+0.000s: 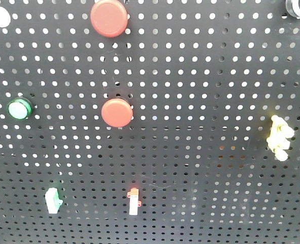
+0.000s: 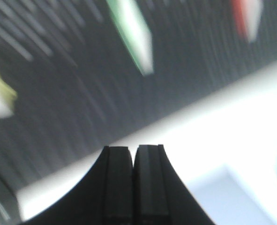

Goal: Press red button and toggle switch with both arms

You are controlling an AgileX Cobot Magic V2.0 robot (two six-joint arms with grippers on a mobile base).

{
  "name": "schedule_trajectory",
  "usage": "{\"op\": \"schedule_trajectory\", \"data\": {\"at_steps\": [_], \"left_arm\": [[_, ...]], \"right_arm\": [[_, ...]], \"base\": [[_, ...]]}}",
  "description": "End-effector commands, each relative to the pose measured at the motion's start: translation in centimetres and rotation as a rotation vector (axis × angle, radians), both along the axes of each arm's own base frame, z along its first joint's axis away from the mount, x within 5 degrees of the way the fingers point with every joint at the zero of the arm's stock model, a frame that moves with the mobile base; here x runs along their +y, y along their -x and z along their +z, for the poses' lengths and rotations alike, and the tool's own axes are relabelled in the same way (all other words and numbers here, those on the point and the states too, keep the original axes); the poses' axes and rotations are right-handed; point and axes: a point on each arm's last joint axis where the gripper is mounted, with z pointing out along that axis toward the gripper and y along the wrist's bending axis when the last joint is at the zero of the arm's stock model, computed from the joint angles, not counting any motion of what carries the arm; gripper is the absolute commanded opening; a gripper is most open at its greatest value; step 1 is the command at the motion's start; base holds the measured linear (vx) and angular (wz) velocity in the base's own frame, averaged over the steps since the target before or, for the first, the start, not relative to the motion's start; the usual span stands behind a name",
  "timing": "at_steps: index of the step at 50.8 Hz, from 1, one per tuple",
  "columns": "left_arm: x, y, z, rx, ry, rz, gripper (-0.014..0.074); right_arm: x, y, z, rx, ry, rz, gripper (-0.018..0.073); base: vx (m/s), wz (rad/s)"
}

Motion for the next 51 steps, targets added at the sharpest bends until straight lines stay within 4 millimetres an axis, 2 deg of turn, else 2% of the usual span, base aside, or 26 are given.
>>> {"op": "schedule_trajectory", "data": {"at_steps": [1,14,37,44,47,51], "left_arm": [[0.5,-0.2,1.6,-0.171,0.098,0.065,0.0002],[0.4,-0.3,1.0,-0.122,0.079,0.052,0.0002],[0.4,-0.2,0.7,-0.119,0.078,0.052,0.0002],[0.9,0.3,-1.1,-0.135,0.046,0.076,0.0002],[1.4,0.8,-3.0,-0.161,0.005,0.116,0.0002],[2.0,1.5,-5.1,-0.148,0.057,0.161,0.0002]], "right_arm": [[-1.0,-0.2,1.3,-0.112,-0.139,-0.086,-0.0003],[-0.9,-0.7,1.1,-0.067,-0.286,-0.030,-0.0003],[-0.9,-0.6,1.1,-0.066,-0.298,-0.027,-0.0003],[-0.9,-0.6,1.1,-0.066,-0.298,-0.026,-0.0003],[-0.9,-0.6,1.1,-0.066,-0.298,-0.026,-0.0003],[-0.9,-0.6,1.1,-0.066,-0.298,-0.026,-0.0003]], "base": [[0.00,0.00],[0.00,0.00],[0.00,0.00],[0.00,0.00],[0.00,0.00],[0.00,0.00]]}}
